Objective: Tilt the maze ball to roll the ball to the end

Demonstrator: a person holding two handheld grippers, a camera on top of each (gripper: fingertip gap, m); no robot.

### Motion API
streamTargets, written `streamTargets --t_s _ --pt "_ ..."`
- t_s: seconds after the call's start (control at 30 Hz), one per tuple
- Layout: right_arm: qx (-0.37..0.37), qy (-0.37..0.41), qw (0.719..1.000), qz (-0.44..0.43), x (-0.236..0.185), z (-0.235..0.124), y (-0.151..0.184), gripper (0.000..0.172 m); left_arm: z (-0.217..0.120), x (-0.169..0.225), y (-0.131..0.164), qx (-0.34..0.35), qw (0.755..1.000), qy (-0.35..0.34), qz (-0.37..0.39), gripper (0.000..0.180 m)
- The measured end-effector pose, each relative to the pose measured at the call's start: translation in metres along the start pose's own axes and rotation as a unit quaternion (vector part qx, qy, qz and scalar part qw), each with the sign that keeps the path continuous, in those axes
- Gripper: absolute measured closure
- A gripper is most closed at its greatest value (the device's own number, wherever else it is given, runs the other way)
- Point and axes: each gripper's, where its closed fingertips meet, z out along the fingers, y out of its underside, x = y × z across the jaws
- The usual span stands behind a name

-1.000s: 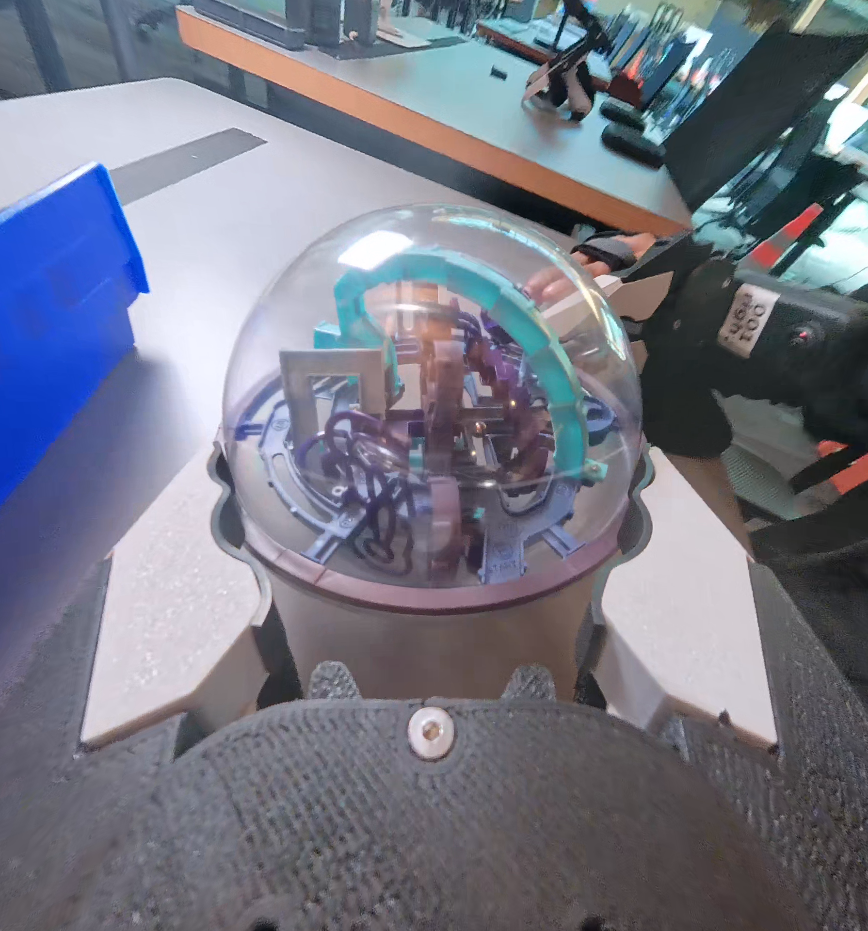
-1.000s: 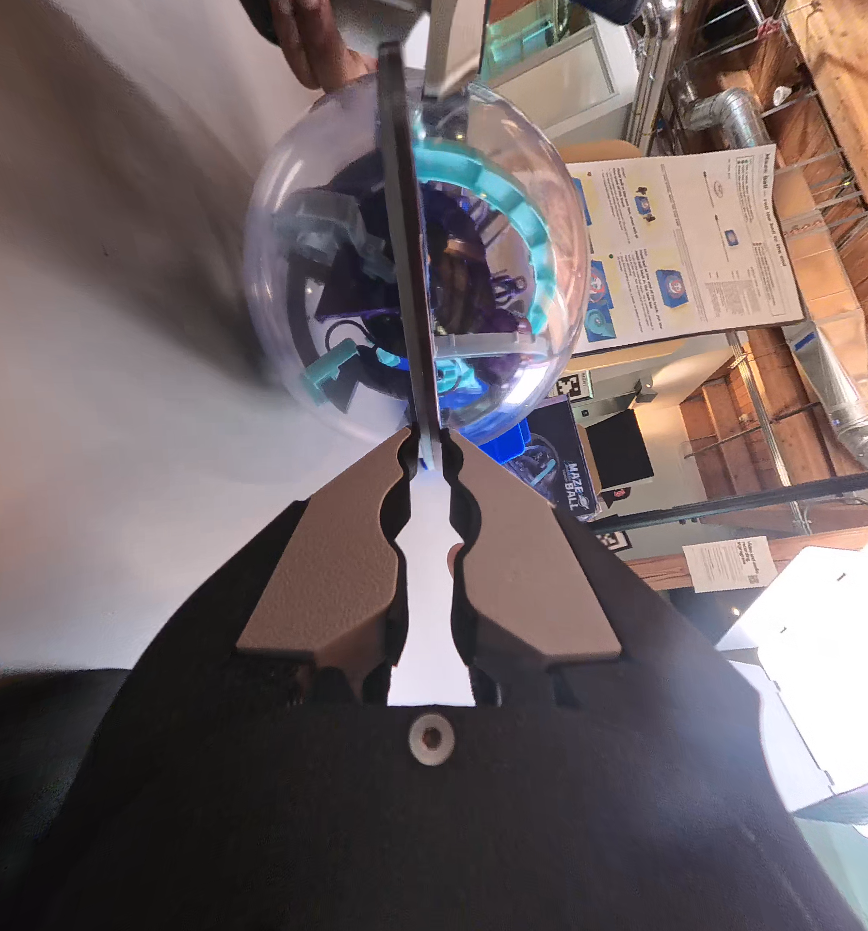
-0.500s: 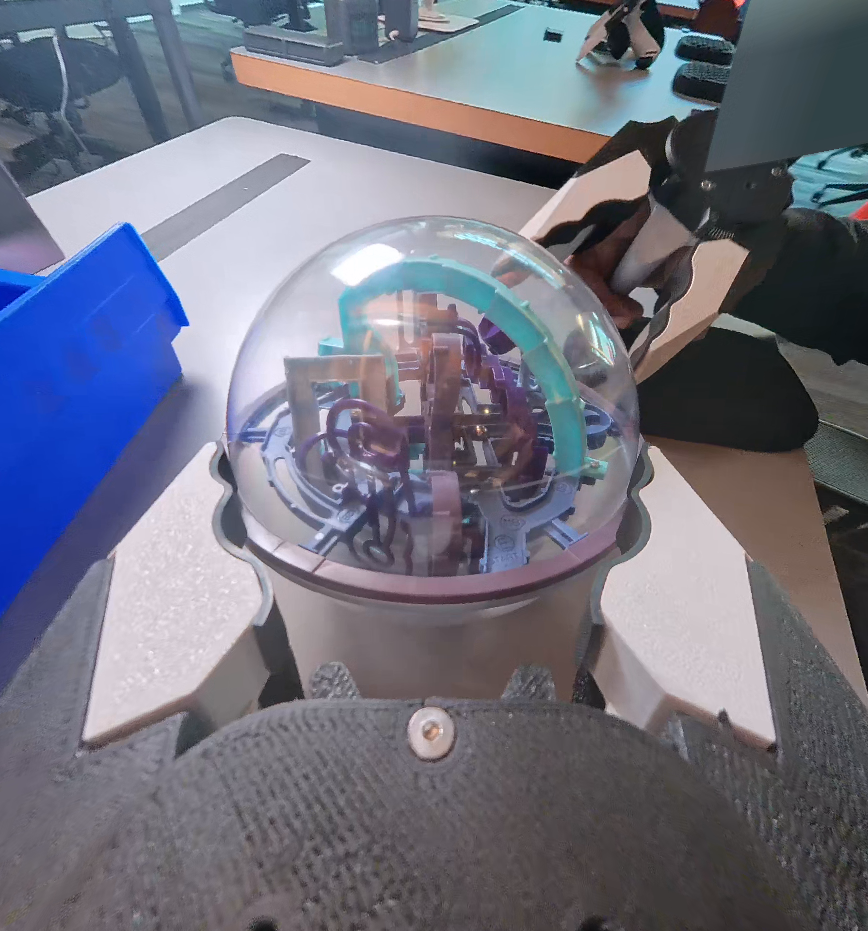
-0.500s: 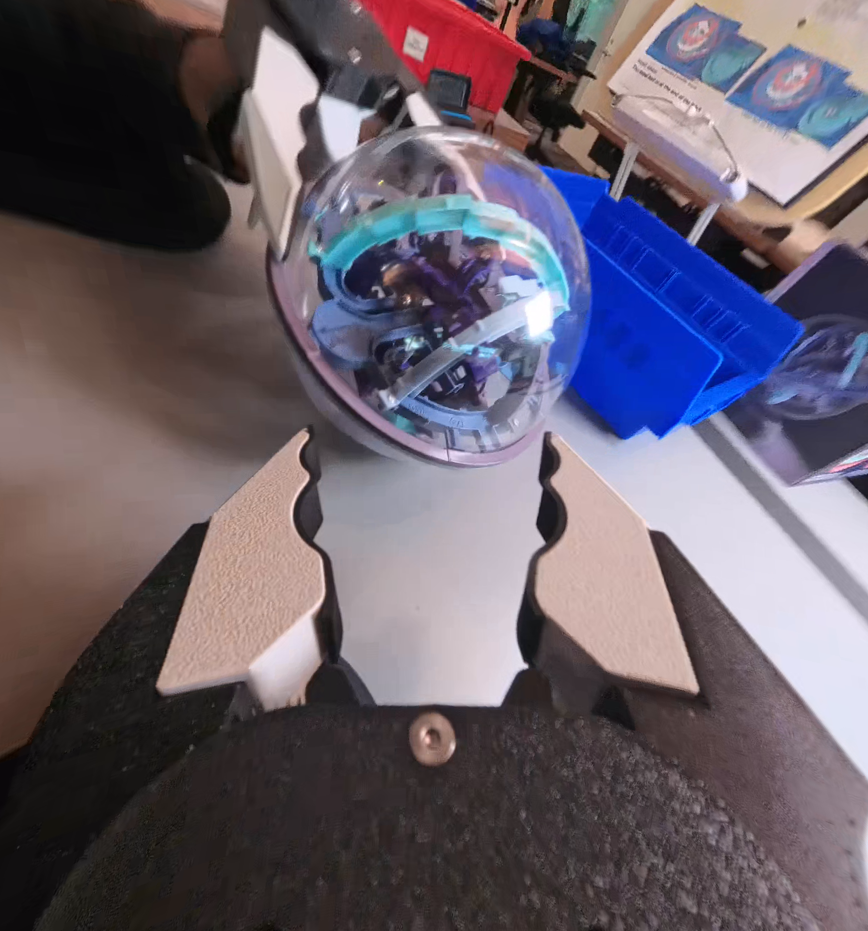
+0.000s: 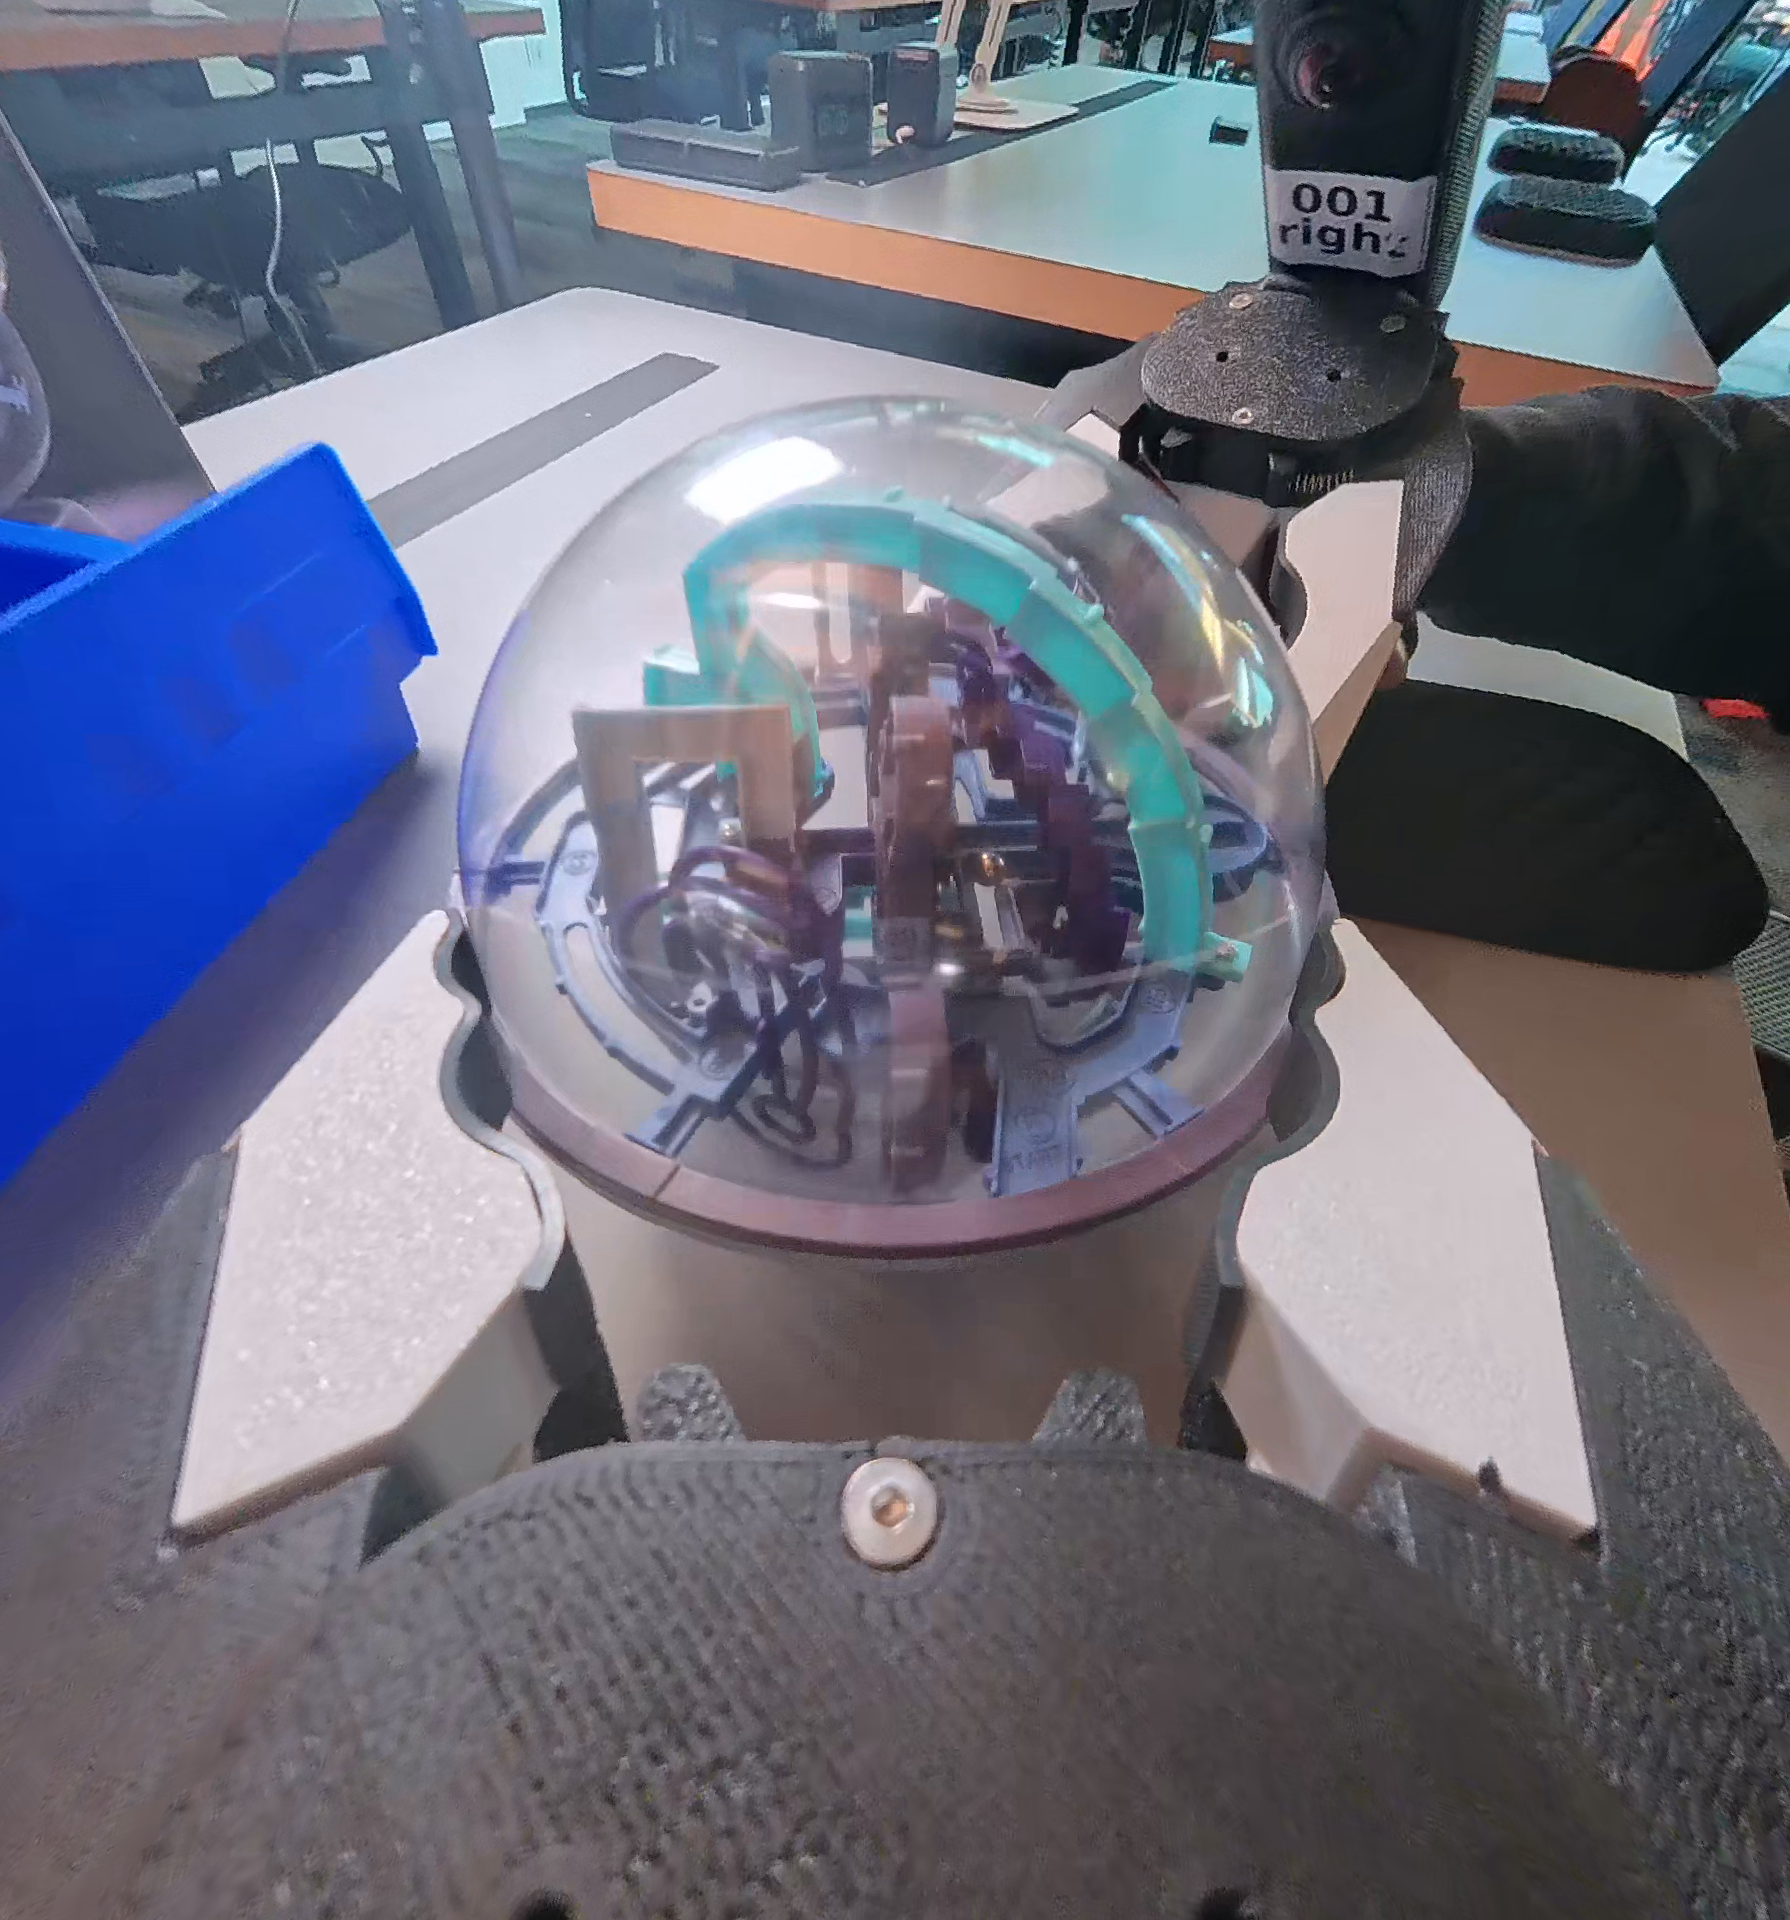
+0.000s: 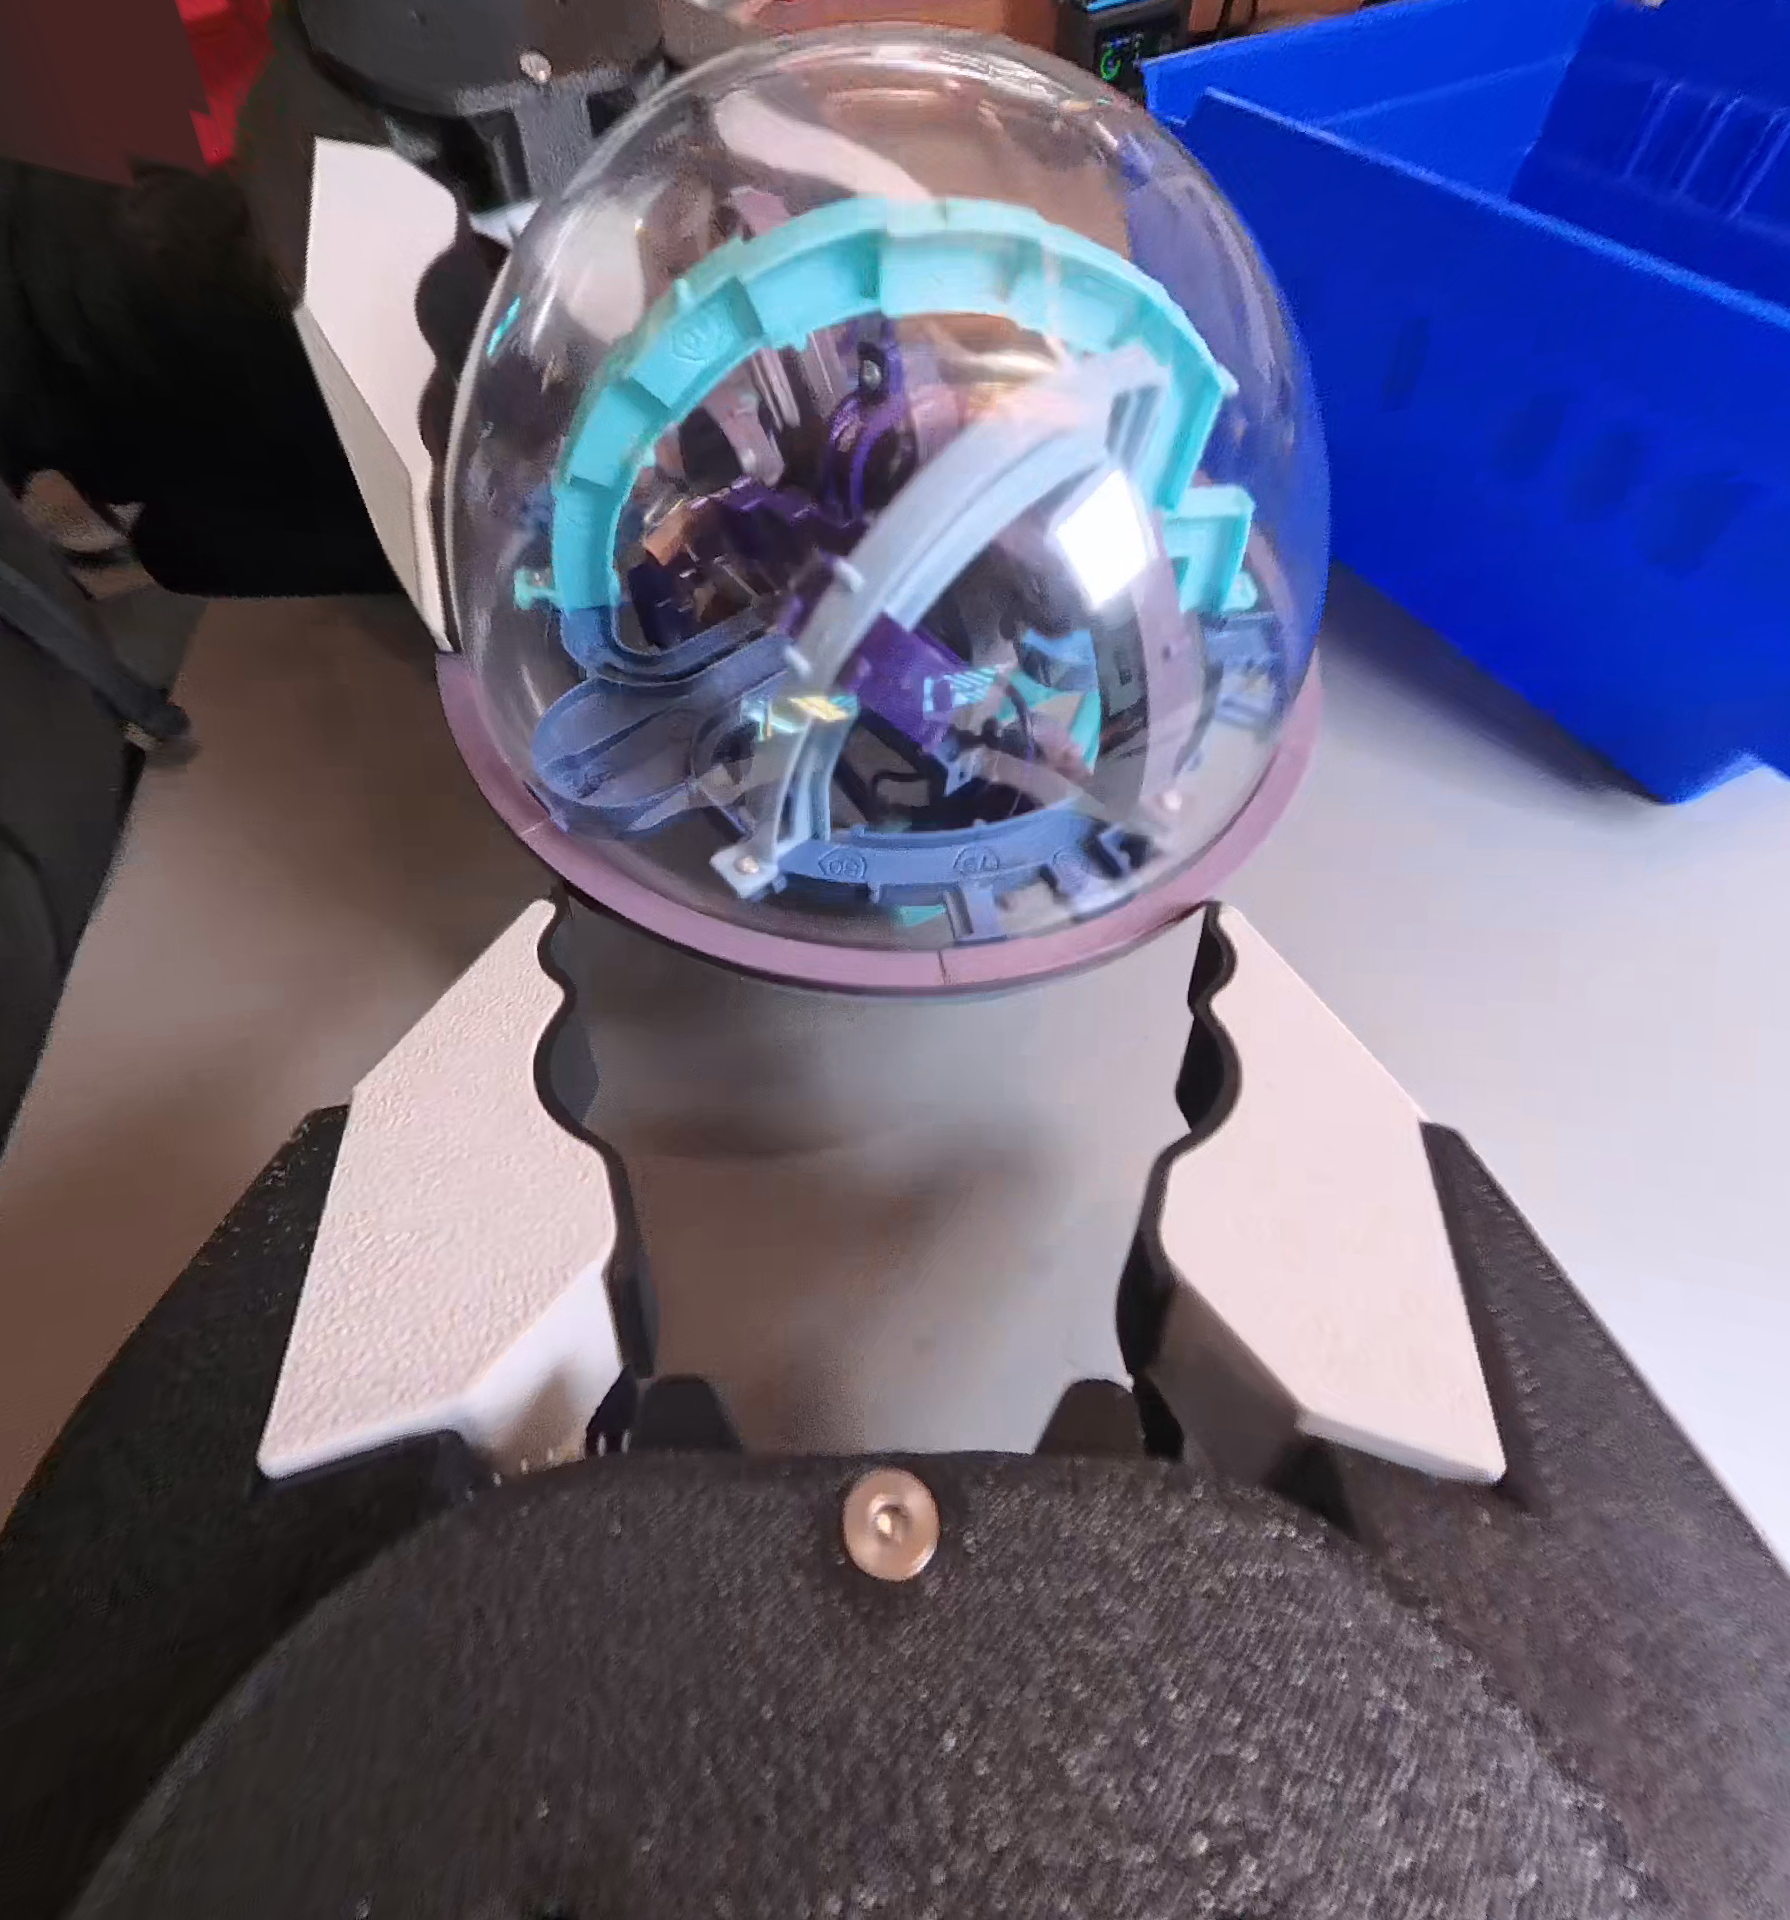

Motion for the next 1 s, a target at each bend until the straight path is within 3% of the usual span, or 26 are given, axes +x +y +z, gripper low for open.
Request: streamTargets --t_s 0.17,0.3,0.83,1.0 --pt "0.029 -0.029 0.997 0.063 -0.006 0.000 -0.006 0.063 -0.001 -0.001 0.009 -0.002 0.999 0.013 -0.037 0.032" --pt "0.045 -0.041 0.994 0.092 -0.007 -0.001 -0.012 0.058 -0.001 -0.001 0.008 0.006 0.998 0.017 -0.054 0.032" --pt "0.035 -0.045 0.997 0.045 0.007 -0.005 -0.028 0.055 0.005 -0.007 0.016 0.024 0.996 0.021 -0.086 0.032" --pt "0.039 -0.050 0.994 0.085 0.006 -0.004 -0.031 0.054 0.004 -0.006 0.015 0.020 0.991 0.039 -0.124 0.032"
